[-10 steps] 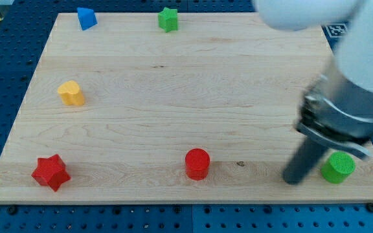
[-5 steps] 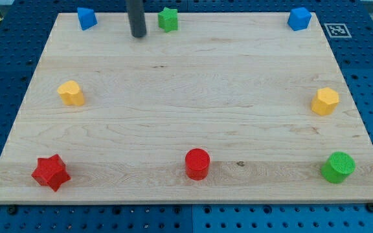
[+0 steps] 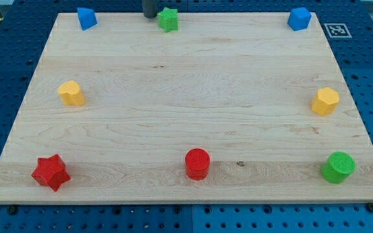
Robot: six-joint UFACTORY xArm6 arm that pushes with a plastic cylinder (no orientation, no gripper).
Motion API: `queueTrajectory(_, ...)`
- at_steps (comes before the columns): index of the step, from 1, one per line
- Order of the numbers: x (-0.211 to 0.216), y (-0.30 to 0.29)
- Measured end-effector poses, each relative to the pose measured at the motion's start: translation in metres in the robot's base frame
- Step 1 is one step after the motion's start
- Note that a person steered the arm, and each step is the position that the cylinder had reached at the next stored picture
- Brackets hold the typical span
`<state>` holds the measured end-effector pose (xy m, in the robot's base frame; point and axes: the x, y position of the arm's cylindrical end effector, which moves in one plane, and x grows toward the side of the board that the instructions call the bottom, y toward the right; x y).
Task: Move the green star towards the center of the board
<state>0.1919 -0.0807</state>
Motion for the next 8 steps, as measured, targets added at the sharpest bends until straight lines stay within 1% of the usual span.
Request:
queueTrajectory(2,0.01,0.018)
queueTrajectory(4,0.061,0.059)
queueTrajectory(5,0.033,0.061)
queueTrajectory(6,0.027,0.086)
queueTrajectory(8,0.097,0.065)
